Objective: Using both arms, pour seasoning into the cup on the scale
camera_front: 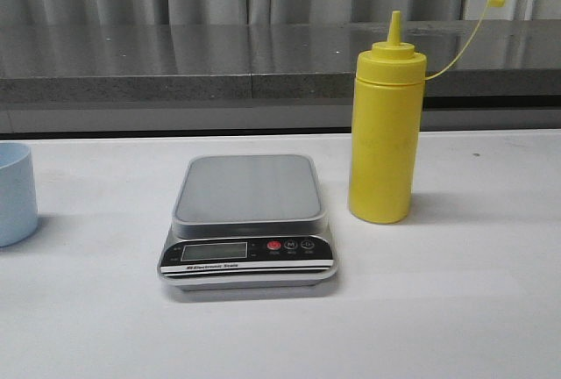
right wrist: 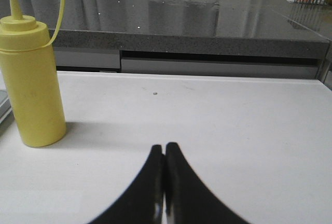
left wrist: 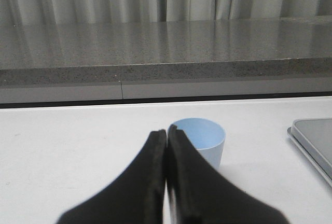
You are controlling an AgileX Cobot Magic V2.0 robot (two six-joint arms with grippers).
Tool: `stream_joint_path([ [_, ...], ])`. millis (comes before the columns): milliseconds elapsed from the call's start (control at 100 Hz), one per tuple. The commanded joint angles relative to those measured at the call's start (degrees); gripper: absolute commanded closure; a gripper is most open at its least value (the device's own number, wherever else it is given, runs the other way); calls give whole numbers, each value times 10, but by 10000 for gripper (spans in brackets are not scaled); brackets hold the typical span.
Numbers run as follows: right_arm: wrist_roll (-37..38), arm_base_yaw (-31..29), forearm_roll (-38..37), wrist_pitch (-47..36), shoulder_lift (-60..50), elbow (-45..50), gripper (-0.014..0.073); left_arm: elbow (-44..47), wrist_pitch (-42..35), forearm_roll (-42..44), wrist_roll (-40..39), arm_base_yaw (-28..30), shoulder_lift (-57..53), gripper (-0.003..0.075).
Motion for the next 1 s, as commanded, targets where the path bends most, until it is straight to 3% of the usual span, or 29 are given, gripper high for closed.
stream_joint_path([
  [0, -4, -3, -3, -47, -11, -12, 660, 24, -51, -4, -4, 1, -17, 740],
  [360, -4, -3, -3, -47, -11, -12, 660, 18, -54, -4, -4, 1, -17, 740],
  [600, -4, -3, -3, -47, -11, -12, 660, -53, -45, -4, -4, 1, 0, 740],
  [990, -4, -3, -3, -47, -11, -12, 660, -251, 35, -16, -11, 1, 239, 740],
])
